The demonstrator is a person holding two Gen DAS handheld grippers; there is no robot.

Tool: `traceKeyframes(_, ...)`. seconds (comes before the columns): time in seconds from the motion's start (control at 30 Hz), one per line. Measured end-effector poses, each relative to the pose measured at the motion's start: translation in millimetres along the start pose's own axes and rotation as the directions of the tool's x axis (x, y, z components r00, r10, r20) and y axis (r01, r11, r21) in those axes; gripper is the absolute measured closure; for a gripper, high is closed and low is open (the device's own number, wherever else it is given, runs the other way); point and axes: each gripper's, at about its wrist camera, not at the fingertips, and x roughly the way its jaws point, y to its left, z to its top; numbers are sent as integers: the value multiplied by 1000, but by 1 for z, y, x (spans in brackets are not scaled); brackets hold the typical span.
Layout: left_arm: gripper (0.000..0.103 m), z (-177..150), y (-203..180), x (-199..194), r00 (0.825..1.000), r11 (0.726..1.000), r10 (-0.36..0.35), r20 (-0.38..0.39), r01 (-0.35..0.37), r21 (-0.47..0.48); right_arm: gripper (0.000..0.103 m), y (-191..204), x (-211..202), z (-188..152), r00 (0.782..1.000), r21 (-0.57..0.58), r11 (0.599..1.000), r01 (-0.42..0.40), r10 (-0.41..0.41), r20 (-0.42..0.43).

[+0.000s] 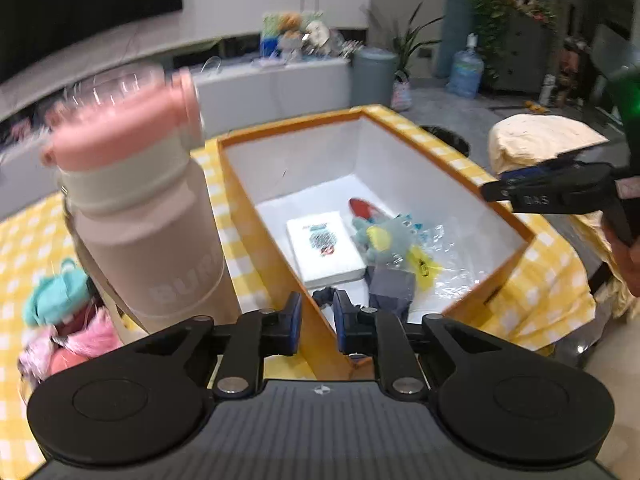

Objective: Organize soft objects
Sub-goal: 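Move both open tools back over the remaining pile on the table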

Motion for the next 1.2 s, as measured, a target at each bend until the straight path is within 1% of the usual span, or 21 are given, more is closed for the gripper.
traceKeyframes(0.1,76,-6,2,-21,999,1000,-26,32,26,3,76,13,-25,-2,997,-9,999,-43,43,67)
traceKeyframes(0.2,75,-10,9,-38,998,1000,-28,53,29,-10,76,33,-45,-7,987,-6,993,-114,114,112)
traceKeyframes(0.27,75,-14,16,-50,997,1000,-25,77,26,-8,71,50,-58,-11,976,-10,985,-171,170,135)
traceKeyframes(0.3,75,-17,20,-55,996,1000,-26,84,27,-8,67,59,-63,-13,969,-15,980,-197,197,147)
traceKeyframes(0.37,75,-23,27,-62,996,1000,-28,89,29,-12,65,78,-74,-17,952,-32,968,-248,250,176)
traceKeyframes(0.47,75,-33,41,-70,995,1000,10,94,-8,-27,62,107,-87,-20,919,-71,943,-326,333,210)
traceKeyframes(0.53,75,-39,53,-74,993,998,51,103,-46,-49,61,128,-90,-19,900,-105,923,-371,385,203)
traceKeyframes(0.57,75,-43,60,-76,992,996,71,104,-65,-64,61,139,-90,-19,895,-116,915,-385,401,195)
traceKeyframes(0.67,75,-53,80,-79,990,989,111,87,-102,-108,61,173,-88,-19,870,-151,884,-442,463,166)
traceKeyframes(0.77,75,-62,101,-81,986,979,152,72,-140,-151,61,205,-82,-18,834,-196,838,-509,536,127)
traceKeyframes(0.8,75,-65,110,-83,984,976,161,71,-148,-162,61,217,-80,-17,826,-214,826,-521,551,119)
traceKeyframes(0.83,75,-69,119,-84,983,972,170,68,-156,-173,61,229,-77,-16,823,-233,818,-525,558,105)
traceKeyframes(0.93,75,-78,138,-84,979,964,199,44,-188,-187,61,264,-65,-13,829,-291,807,-514,554,71)
traceKeyframes(1.0,75,-86,151,-81,976,962,218,28,-209,-176,61,282,-55,-10,839,-315,807,-499,541,56)
traceKeyframes(1.1,75,-90,165,-73,972,958,236,17,-230,-170,63,302,-31,-5,859,-320,818,-477,511,26)
traceKeyframes(1.2,75,-94,180,-63,973,962,232,15,-227,-150,65,317,-11,-3,869,-309,826,-472,495,-3)
